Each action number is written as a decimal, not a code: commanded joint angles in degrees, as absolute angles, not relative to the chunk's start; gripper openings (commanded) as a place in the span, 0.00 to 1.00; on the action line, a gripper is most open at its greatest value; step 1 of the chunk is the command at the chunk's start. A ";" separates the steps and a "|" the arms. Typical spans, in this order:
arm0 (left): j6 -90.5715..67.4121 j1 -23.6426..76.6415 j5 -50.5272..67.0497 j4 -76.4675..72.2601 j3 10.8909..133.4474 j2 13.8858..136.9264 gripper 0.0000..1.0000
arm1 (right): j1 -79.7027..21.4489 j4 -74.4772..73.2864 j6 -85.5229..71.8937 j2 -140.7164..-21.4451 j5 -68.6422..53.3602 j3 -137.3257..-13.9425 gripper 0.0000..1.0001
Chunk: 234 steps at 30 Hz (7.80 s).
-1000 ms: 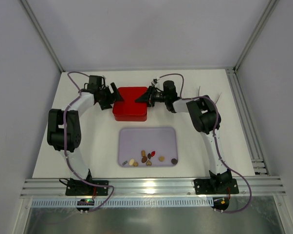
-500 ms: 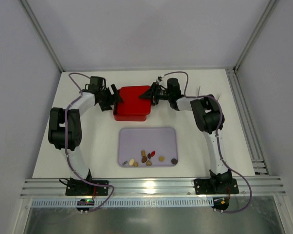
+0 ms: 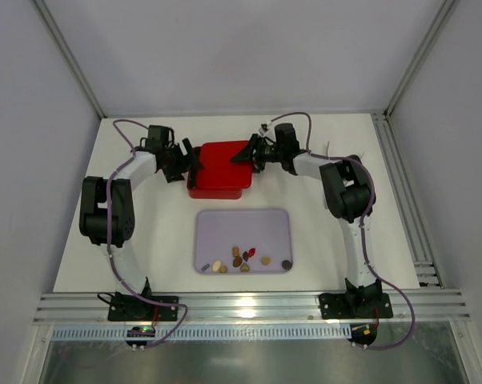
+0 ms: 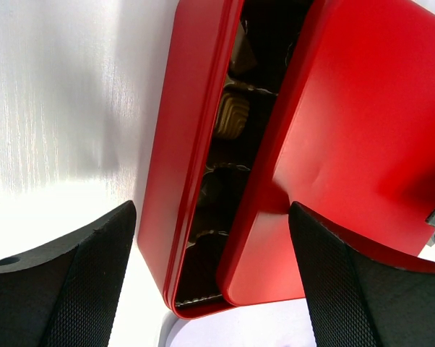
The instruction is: Pack the chocolate
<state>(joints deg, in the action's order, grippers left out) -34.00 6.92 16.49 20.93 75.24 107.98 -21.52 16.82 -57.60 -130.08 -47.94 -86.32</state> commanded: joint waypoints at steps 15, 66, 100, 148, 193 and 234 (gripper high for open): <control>-33.22 7.12 16.35 21.01 76.47 108.19 0.84 | -20.74 4.04 -49.74 -126.12 -44.47 -87.72 0.60; -34.19 7.12 19.78 19.16 76.20 107.49 0.84 | -12.83 6.25 -51.16 -116.19 -50.89 -77.17 0.60; -38.23 7.65 24.87 12.22 75.94 109.77 0.86 | -17.31 -18.97 -37.00 -124.72 -38.76 -93.16 0.61; -41.04 11.42 25.84 7.56 74.44 111.53 0.86 | -26.28 -37.00 -26.98 -130.34 -24.61 -109.60 0.68; -48.07 13.27 27.25 2.46 71.72 108.19 0.86 | -31.99 -42.10 -27.16 -127.27 -12.05 -114.43 0.90; -51.33 13.53 22.06 1.93 61.00 106.70 0.66 | -35.51 -40.08 -23.99 -126.92 -4.66 -107.85 0.91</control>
<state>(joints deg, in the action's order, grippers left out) -50.63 11.29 20.67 0.21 63.16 106.96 -33.15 -43.27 -25.04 -127.46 -3.36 -110.63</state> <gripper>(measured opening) 0.677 0.917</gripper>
